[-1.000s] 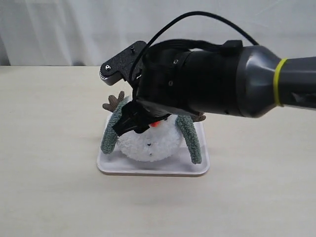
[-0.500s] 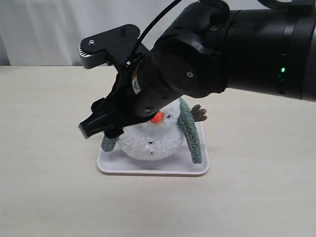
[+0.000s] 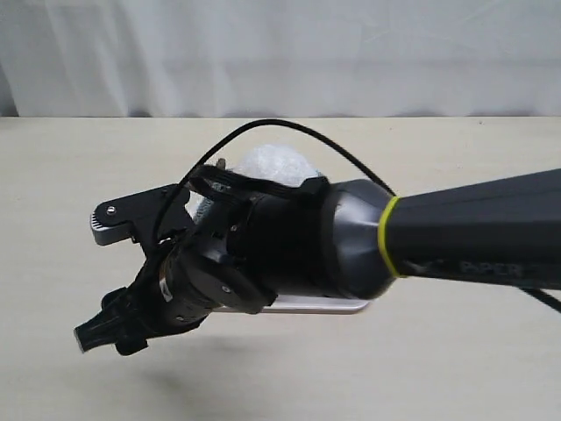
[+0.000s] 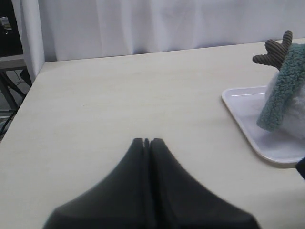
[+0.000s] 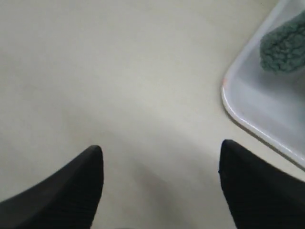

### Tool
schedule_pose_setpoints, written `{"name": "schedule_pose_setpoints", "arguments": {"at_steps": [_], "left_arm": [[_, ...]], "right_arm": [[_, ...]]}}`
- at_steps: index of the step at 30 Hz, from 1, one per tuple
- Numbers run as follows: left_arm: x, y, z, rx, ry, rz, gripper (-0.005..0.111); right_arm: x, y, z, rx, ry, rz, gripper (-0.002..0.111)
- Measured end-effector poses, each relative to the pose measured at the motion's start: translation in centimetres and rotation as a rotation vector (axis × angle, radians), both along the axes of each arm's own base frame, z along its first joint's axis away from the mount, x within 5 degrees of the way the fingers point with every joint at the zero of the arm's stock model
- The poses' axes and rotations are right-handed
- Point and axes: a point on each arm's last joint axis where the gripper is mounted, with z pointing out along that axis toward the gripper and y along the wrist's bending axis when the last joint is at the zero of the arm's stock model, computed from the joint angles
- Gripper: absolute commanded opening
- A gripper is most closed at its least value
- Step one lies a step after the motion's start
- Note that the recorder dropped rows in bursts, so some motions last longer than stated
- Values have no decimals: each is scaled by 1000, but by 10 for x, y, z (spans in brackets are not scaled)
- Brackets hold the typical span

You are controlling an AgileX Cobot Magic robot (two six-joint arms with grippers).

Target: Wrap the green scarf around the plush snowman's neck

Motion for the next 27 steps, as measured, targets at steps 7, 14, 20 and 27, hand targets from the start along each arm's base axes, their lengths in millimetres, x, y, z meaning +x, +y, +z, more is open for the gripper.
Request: {"name": "schedule_pose_setpoints", "arguments": {"at_steps": [7, 14, 20, 27], "left_arm": [[0, 0, 0, 0, 0, 0, 0], [0, 0, 0, 0, 0, 0, 0], [0, 0, 0, 0, 0, 0, 0], [0, 0, 0, 0, 0, 0, 0]], "right_arm": [[45, -16, -28, 91, 25, -189, 64], [54, -11, -25, 201, -36, -180, 64], [40, -4, -17, -16, -179, 111, 60], [17, 8, 26, -611, -491, 581, 59]]}}
